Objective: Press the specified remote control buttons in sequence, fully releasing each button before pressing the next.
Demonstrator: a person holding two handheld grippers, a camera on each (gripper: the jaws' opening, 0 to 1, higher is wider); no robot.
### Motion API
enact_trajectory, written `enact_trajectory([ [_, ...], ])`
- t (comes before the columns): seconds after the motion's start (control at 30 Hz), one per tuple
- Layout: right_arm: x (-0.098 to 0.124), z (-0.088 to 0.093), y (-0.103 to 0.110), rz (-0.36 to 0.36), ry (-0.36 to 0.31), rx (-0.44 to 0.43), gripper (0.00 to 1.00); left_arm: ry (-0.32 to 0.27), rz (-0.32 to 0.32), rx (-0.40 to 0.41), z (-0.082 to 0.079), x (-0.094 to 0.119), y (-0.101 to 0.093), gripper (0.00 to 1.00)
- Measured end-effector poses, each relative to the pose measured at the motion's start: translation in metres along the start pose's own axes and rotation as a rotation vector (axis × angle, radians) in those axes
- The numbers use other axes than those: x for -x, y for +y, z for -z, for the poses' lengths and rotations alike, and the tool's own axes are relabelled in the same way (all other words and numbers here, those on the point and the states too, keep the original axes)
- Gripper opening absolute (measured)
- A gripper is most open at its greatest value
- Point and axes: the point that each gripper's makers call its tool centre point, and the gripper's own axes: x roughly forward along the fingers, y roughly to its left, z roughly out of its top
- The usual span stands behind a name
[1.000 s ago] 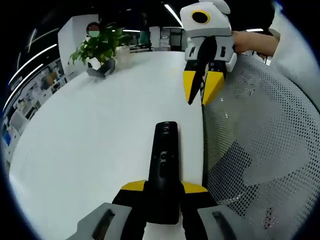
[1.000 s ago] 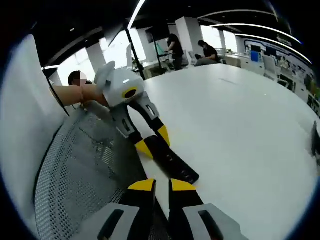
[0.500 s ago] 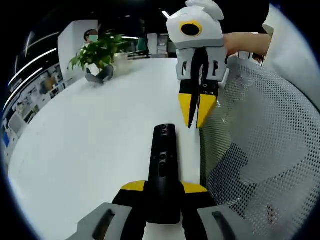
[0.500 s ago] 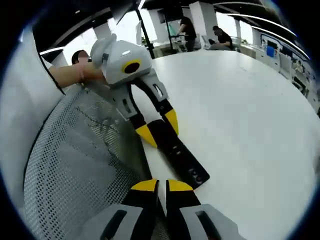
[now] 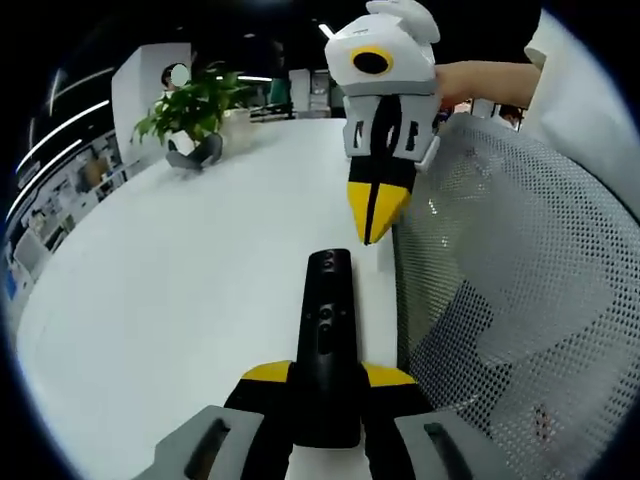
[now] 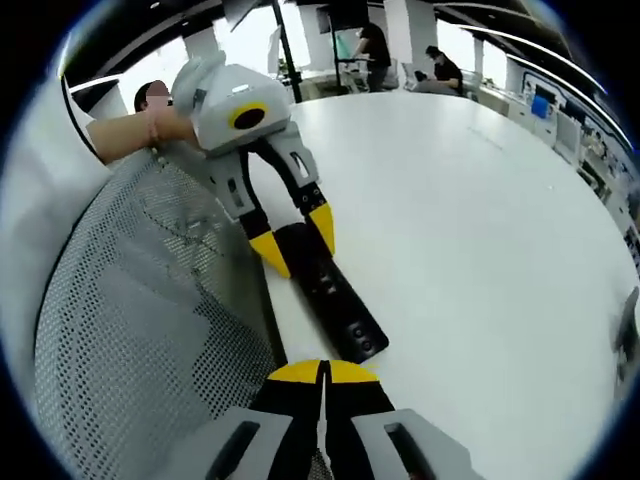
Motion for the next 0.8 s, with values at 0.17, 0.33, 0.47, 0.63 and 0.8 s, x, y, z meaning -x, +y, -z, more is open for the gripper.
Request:
enact_trajectory([
  [0.17, -0.001, -0.003, -0.007, 0.01, 0.028, 0.033, 0.0, -0.013, 0.031, -0.024, -0.001, 0.0, -0.002, 0.25],
  [0.33, -0.005, 0.0, -0.004, -0.017, 0.068, 0.057, 0.0, -0.006, 0.071, -0.069, -0.001, 0.0, -0.004, 0.25],
  [0.47, -0.006, 0.003, -0.004, -0.01, 0.095, 0.088, 0.0, -0.012, 0.099, -0.099, -0.001, -0.001, -0.008, 0.26],
  [0.63, -0.006, 0.004, -0.005, -0.012, 0.111, 0.113, 0.0, -0.004, 0.087, -0.088, -0.002, -0.001, -0.008, 0.29],
  [0.8, -0.007, 0.004, -0.007, -0.013, 0.136, 0.167, 0.0, -0.008, 0.099, -0.099, -0.003, -0.002, -0.01, 0.26],
])
